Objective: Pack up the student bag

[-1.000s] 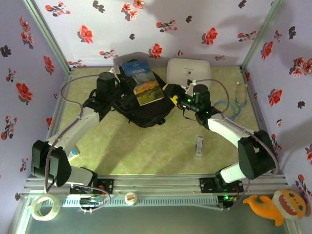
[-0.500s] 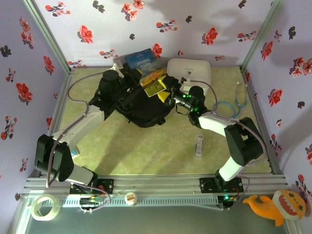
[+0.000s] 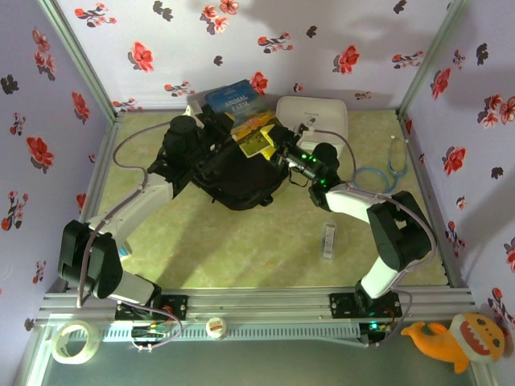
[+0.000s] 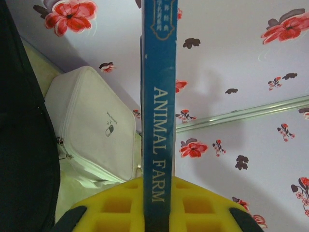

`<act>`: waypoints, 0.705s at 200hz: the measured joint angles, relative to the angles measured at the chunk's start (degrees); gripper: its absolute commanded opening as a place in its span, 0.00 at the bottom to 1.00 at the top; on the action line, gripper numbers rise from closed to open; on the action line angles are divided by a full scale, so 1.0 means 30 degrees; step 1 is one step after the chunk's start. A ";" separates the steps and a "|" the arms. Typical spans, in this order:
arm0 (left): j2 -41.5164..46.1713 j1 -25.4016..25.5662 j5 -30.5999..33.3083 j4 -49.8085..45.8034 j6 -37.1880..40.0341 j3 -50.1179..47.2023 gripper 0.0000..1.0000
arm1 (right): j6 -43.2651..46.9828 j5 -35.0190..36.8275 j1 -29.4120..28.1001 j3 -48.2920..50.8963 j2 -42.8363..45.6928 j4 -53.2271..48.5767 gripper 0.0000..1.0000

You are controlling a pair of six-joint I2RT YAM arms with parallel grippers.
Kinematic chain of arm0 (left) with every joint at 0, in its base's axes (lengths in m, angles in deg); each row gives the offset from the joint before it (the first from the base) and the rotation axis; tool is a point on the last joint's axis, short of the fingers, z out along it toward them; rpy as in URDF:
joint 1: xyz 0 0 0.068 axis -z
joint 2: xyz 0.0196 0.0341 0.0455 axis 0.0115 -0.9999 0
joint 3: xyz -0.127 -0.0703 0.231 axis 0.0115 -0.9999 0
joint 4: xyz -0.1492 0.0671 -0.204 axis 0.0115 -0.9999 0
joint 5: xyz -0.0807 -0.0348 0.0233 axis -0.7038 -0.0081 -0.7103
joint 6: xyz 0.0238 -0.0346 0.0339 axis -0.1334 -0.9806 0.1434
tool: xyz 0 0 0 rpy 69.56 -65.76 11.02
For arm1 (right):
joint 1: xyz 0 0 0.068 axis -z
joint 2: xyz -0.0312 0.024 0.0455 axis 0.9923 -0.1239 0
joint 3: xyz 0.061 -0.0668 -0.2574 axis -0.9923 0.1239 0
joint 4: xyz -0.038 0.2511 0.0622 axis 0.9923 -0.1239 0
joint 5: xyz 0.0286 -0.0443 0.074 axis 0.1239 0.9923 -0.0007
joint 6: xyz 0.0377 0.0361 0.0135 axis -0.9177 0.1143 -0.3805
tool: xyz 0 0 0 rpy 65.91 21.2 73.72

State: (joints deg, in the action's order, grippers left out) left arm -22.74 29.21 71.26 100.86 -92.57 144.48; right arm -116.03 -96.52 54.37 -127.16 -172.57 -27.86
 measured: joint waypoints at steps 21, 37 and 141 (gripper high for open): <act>-0.0029 0.0000 0.0080 0.0073 -0.0423 -0.0109 0.08 | 0.0175 0.0102 0.0000 -0.0007 -0.0189 0.0051 0.32; -0.0036 -0.0007 0.0146 0.0153 -0.0678 -0.0240 0.17 | 0.0277 0.0138 0.0000 -0.0029 -0.0321 0.0058 0.22; 0.0867 -0.0007 0.0044 -0.5960 0.5661 -0.0189 0.84 | 0.4699 0.0641 0.2237 0.1457 0.3949 -0.7125 0.10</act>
State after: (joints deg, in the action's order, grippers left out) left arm -20.14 29.19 71.40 82.99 -75.58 143.91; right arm -101.93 -94.60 61.08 -122.79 -160.72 -49.24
